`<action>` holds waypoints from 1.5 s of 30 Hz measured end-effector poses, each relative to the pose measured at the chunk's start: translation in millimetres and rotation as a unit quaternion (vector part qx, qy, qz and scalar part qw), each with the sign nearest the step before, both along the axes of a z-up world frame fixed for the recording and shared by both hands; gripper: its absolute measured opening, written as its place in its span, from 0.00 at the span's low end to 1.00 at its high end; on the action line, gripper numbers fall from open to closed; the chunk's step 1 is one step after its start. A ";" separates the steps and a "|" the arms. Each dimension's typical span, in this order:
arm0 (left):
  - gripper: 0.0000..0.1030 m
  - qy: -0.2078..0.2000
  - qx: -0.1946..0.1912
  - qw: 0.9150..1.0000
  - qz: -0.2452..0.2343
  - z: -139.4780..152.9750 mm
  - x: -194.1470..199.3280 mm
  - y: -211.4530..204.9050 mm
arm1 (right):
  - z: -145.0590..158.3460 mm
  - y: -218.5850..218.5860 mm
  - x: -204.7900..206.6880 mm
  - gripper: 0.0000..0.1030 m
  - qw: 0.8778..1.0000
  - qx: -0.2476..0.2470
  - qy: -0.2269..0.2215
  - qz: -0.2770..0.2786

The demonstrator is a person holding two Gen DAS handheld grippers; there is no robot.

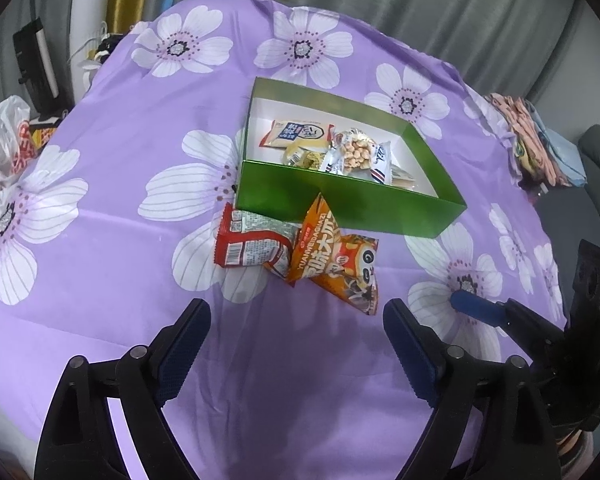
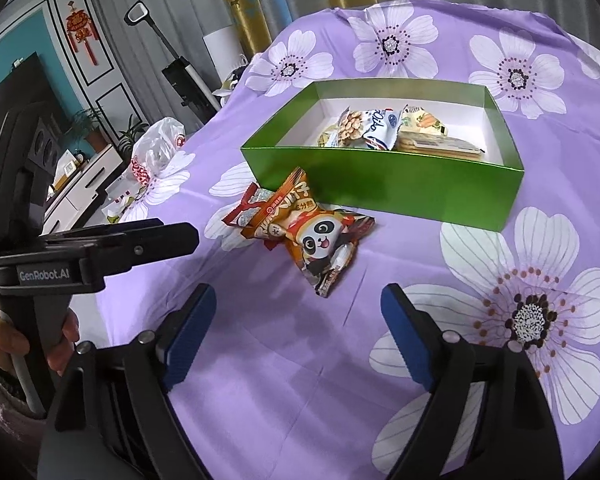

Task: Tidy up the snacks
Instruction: 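Move the right tool to the orange panda-print bag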

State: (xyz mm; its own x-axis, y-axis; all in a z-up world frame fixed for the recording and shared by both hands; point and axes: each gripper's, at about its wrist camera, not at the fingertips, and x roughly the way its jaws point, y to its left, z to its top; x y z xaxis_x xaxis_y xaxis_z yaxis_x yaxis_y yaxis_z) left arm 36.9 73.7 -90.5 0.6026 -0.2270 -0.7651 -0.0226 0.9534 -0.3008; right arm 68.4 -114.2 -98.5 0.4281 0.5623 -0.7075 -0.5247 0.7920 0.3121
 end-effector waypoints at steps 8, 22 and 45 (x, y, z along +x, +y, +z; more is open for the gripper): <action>0.86 0.003 -0.010 1.000 -0.002 -7.6 5.9 5.5 | -7.8 7.3 6.5 0.85 1.000 -0.008 0.010 0.000; 0.86 0.003 -0.038 0.999 0.007 -24.1 17.8 24.2 | -20.5 19.9 20.9 0.85 1.000 -0.020 0.017 0.007; 0.85 -0.022 -0.100 0.994 -0.047 -39.3 52.5 10.3 | -41.9 31.5 39.9 0.85 0.999 -0.028 0.018 0.028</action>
